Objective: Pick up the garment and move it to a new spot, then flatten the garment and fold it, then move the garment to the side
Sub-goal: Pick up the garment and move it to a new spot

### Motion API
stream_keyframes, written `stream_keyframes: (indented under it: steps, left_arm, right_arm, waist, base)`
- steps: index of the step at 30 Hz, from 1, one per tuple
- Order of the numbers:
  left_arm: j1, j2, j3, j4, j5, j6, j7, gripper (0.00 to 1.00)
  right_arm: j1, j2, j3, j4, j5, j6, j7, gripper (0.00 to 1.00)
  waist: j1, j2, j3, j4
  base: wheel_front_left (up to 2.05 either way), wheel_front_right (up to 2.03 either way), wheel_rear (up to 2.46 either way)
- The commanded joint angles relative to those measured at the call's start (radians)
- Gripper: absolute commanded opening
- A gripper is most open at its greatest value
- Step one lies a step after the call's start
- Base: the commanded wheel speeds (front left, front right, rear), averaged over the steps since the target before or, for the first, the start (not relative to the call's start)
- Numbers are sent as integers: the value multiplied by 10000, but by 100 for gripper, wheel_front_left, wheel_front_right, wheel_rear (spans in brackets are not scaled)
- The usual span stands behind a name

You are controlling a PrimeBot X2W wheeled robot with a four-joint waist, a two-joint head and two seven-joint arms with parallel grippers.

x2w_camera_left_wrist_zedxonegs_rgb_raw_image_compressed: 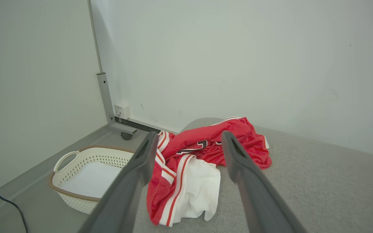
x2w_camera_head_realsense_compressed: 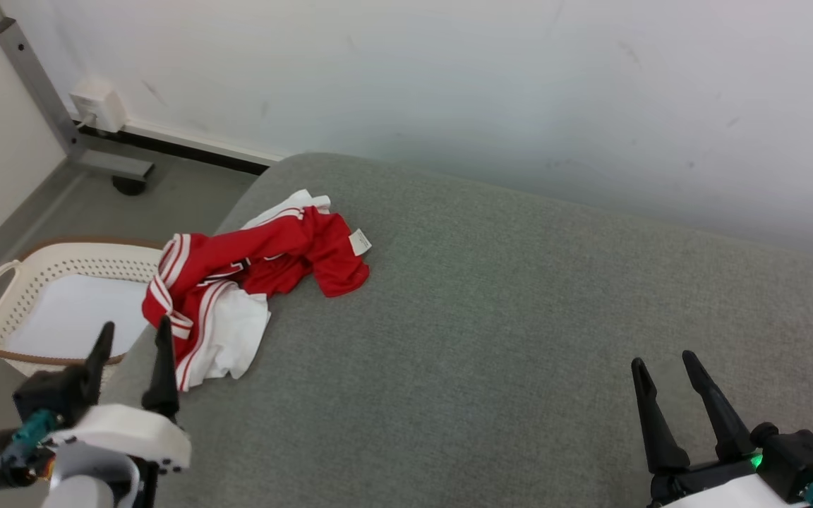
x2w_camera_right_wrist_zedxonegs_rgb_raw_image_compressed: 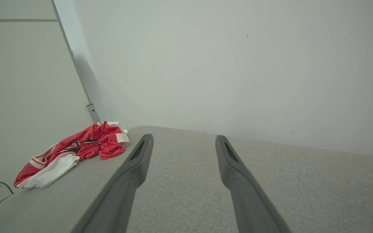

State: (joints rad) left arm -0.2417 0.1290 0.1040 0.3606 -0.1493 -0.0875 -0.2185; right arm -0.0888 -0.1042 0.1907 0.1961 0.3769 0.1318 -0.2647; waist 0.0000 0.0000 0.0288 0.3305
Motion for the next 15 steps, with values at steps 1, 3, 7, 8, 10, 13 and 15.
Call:
stream_keyframes:
  steps: [1, 3, 7, 8, 10, 13, 15]
  left_arm:
    - [-368, 205, 76, 189, -136, -26, 276, 100]
    - [-838, 425, 189, 454, -307, -55, 673, 100]
    - [-1746, 922, 344, 1130, -417, -78, 1377, 100]
    - [-1993, 1011, 422, 1377, -549, -90, 1518, 100]
    - [-2451, 1255, 619, 1895, -741, -82, 1695, 100]
    - [-3180, 1589, 841, 2635, -963, -122, 1717, 100]
    - [-3681, 1662, 918, 3067, -1163, -165, 1652, 100]
  right_arm:
    - [-217, -124, -33, -64, 12, -23, 9, 100]
    - [-358, -137, -44, -115, -23, -23, 9, 100]
    - [-705, -141, 0, -210, -85, -23, 9, 100]
    - [-785, -148, 1, -224, -97, -23, 9, 100]
    - [-953, -142, 31, -267, -113, -23, 9, 100]
    - [-1250, -135, 80, -333, -129, -23, 9, 100]
    - [-1427, -143, 56, -377, -149, -23, 9, 100]
  waist:
    - [0, 0, 275, -266]
    - [0, 0, 509, -456]
    - [0, 0, 1070, -906]
    - [0, 0, 1198, -1014]
    - [0, 0, 1492, -1255]
    - [0, 0, 1960, -1632]
    - [0, 0, 2239, -1848]
  base:
    - [0, 0, 0]
    - [0, 0, 0]
    - [0, 0, 0]
    - [0, 0, 0]
    - [0, 0, 0]
    - [0, 0, 0]
    - [0, 0, 0]
